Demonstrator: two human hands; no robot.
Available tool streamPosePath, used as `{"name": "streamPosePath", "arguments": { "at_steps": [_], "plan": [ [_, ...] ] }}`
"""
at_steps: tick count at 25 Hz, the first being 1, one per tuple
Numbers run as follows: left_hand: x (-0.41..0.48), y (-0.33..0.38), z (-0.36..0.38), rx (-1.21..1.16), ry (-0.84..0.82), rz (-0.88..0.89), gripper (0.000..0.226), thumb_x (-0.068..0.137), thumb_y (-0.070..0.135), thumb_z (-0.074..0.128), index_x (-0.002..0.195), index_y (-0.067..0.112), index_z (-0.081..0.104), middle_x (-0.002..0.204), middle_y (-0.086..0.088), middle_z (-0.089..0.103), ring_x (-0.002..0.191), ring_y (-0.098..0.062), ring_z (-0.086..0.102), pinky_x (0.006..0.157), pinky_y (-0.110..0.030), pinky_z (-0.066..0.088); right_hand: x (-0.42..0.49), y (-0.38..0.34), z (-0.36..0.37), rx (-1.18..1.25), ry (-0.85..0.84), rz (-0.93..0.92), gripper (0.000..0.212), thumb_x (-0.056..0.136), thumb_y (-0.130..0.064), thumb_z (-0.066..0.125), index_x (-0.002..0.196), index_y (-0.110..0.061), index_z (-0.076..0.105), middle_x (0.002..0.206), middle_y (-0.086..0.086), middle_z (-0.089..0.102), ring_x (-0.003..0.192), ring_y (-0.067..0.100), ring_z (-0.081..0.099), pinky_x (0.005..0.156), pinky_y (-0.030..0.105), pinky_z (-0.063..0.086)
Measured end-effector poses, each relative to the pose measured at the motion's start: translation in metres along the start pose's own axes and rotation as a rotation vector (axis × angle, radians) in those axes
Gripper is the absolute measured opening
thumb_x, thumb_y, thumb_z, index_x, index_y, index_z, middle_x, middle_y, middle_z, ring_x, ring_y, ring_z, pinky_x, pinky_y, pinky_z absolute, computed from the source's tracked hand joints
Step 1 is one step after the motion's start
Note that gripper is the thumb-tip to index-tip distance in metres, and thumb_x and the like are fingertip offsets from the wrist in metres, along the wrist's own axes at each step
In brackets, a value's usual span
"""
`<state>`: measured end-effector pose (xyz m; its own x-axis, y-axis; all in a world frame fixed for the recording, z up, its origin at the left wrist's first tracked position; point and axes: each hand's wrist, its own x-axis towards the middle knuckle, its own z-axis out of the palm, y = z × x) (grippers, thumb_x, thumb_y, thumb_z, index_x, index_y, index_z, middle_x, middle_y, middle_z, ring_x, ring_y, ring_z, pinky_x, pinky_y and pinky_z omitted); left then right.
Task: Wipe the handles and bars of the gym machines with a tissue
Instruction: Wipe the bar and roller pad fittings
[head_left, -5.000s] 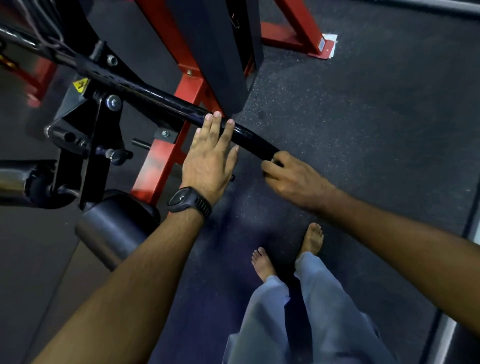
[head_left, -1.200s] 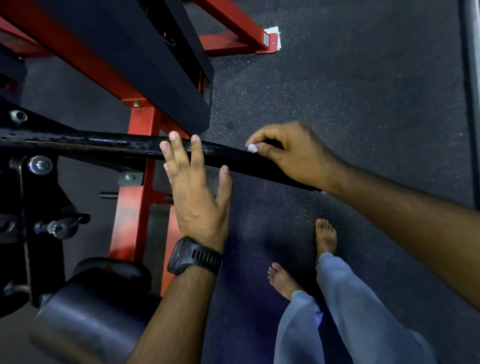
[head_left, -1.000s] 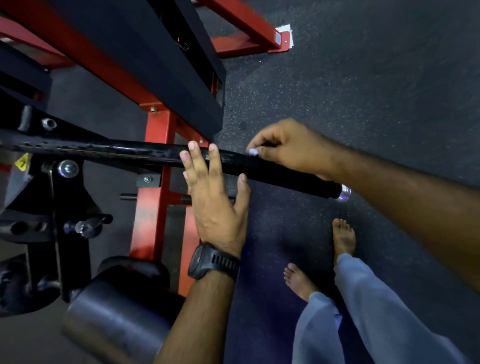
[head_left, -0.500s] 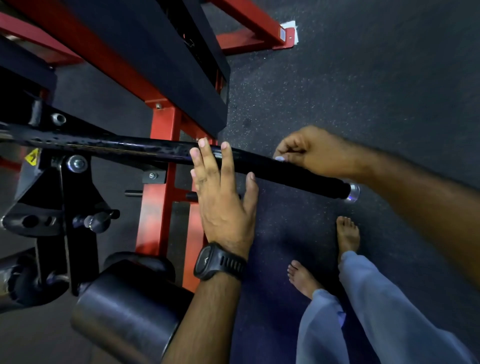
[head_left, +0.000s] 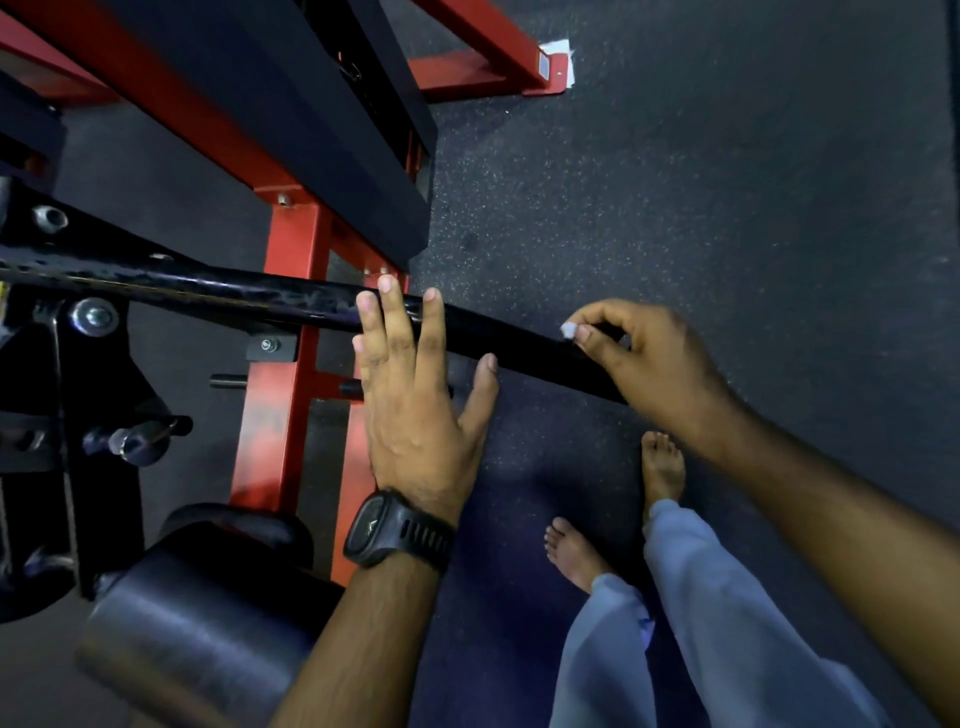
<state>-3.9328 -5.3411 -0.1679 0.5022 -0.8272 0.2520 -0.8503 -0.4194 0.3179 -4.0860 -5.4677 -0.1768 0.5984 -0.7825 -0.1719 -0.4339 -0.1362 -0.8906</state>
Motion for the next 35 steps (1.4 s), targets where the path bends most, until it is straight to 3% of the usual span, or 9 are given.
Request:
{"name": "streamPosePath", "arguments": {
  "at_steps": [5,9,13,19,23,25,29,31,35],
  "plan": [
    [-0.002,0.001,0.003,0.005,-0.003,0.005,0.066,0.094,0.039,0.059,0.15,0.009,0.037,0.162,-0.018,0.015,0.15,-0.032,0.003,0.121,-0.032,-0.004,0.0,0.008,-0.004,-0.138,-0.05,-0.126,0.013,0.093,-0.007,0.064,0.093,-0.015,0.073,0.089,-0.009,0.067,0.081,0.002,0.062,0.075,0.008,0.043],
    [0.0,-0.001,0.004,0.0,0.006,0.025,0.065,0.096,0.039,0.058,0.15,0.009,0.037,0.161,-0.018,0.015,0.15,-0.032,0.002,0.121,-0.033,-0.003,-0.025,0.019,0.004,-0.163,0.142,-0.285,0.012,0.096,-0.008,0.06,0.098,-0.008,0.072,0.095,0.002,0.066,0.087,0.019,0.061,0.08,0.031,0.05],
    [-0.002,-0.004,0.004,0.007,-0.006,0.039,0.064,0.096,0.04,0.056,0.149,0.008,0.038,0.161,-0.018,0.017,0.15,-0.033,0.004,0.121,-0.04,0.003,-0.033,0.026,0.005,-0.216,0.092,-0.503,0.014,0.097,-0.007,0.062,0.105,-0.001,0.072,0.103,0.01,0.064,0.093,0.026,0.061,0.084,0.035,0.051],
    [-0.002,-0.004,0.008,0.009,0.003,0.037,0.064,0.097,0.041,0.055,0.149,0.008,0.038,0.161,-0.017,0.018,0.149,-0.034,0.005,0.121,-0.039,0.001,-0.034,0.038,0.017,-0.487,0.036,-0.723,0.015,0.095,-0.001,0.061,0.108,0.001,0.069,0.113,0.014,0.059,0.102,0.032,0.058,0.079,0.041,0.054],
    [0.0,-0.004,0.008,0.007,0.0,0.033,0.063,0.097,0.039,0.057,0.148,0.007,0.039,0.161,-0.018,0.019,0.149,-0.034,0.005,0.121,-0.037,0.0,-0.038,0.067,-0.004,-0.675,0.034,-0.832,0.018,0.096,0.001,0.055,0.103,0.001,0.072,0.106,0.017,0.067,0.101,0.03,0.052,0.078,0.036,0.054],
    [0.001,-0.004,0.01,0.012,0.009,0.036,0.062,0.098,0.038,0.056,0.148,0.007,0.039,0.161,-0.018,0.019,0.149,-0.034,0.006,0.121,-0.035,-0.001,-0.038,0.076,-0.009,-0.63,0.048,-0.805,0.018,0.096,0.002,0.055,0.101,0.001,0.072,0.103,0.017,0.067,0.098,0.028,0.051,0.082,0.032,0.048],
    [0.006,-0.003,0.011,0.013,0.012,0.046,0.063,0.098,0.038,0.056,0.149,0.006,0.038,0.161,-0.018,0.019,0.149,-0.033,0.005,0.121,-0.033,-0.003,-0.041,0.063,-0.003,-0.338,0.208,-0.395,0.018,0.089,0.008,0.064,0.097,-0.006,0.072,0.099,0.007,0.064,0.091,0.024,0.055,0.082,0.025,0.042],
    [0.009,-0.002,0.014,0.02,0.009,0.046,0.064,0.098,0.039,0.055,0.149,0.006,0.037,0.161,-0.018,0.019,0.149,-0.033,0.005,0.121,-0.031,-0.004,-0.03,0.051,0.006,-0.198,0.282,-0.283,0.011,0.093,0.0,0.064,0.093,-0.009,0.07,0.096,0.001,0.065,0.089,0.02,0.058,0.083,0.026,0.043],
    [0.011,-0.004,0.018,0.011,0.003,0.027,0.062,0.098,0.039,0.056,0.148,0.007,0.039,0.161,-0.017,0.02,0.149,-0.031,0.007,0.12,-0.03,-0.004,-0.026,0.061,0.0,-0.038,0.255,-0.145,0.013,0.091,0.002,0.063,0.092,-0.009,0.07,0.093,-0.001,0.068,0.089,0.01,0.063,0.08,0.026,0.051]
  ]
}}
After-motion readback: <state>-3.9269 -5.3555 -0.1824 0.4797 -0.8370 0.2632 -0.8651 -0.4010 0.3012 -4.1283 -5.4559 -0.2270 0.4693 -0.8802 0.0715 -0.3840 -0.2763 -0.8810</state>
